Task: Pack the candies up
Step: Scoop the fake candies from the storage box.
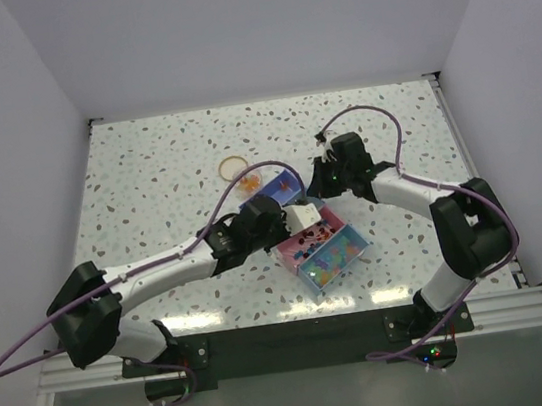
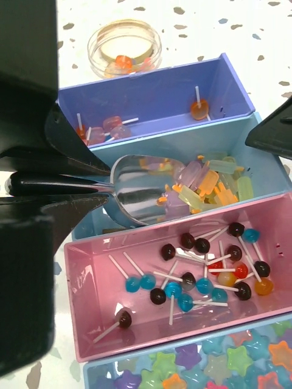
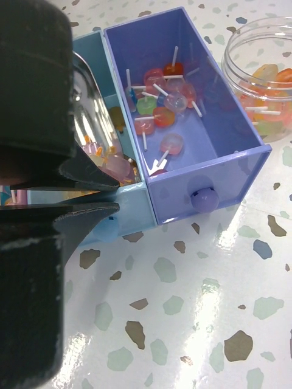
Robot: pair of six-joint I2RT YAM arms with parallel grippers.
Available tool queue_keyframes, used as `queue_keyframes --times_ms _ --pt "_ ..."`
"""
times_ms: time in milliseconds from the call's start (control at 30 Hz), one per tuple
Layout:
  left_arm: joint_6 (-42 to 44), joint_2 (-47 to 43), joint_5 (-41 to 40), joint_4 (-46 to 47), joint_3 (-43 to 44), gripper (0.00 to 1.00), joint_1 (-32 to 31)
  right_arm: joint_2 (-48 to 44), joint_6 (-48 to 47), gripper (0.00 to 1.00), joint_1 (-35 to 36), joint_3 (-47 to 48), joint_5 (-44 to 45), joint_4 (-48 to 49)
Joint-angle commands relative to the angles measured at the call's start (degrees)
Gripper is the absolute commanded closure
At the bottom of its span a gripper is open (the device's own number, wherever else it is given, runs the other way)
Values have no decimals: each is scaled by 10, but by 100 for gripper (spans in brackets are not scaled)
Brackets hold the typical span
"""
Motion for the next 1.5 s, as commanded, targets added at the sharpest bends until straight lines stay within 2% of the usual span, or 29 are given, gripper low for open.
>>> queue_keyframes --times_ms 0,167,367,467,500,533,900,1300,1367,1467 --pt "-58 55 70 108 16 100 -6 49 38 100 32 -22 -41 -81" --pt "-155 117 118 -18 74 100 36 59 38 100 32 -17 -54 -94" --pt "-171 156 137 -119 128 100 46 66 36 100 32 -12 -59 -97" --pt "-167 186 145 -173 160 96 46 68 37 100 32 -11 -61 -97" --pt "-166 192 150 -184 170 96 46 67 38 100 32 -12 -62 -97" --pt "-167 195 150 -202 173 100 46 66 38 100 33 -13 -63 -96" --pt "-179 155 129 -235 129 100 46 62 37 100 32 -18 -63 -96" --pt "-181 162 133 -269 125 92 46 66 41 100 32 -25 -70 -84" --pt "-180 169 136 -269 129 99 46 66 43 100 32 -27 -71 -82" --pt "-183 177 141 -260 134 100 46 67 41 100 32 -27 -71 -81"
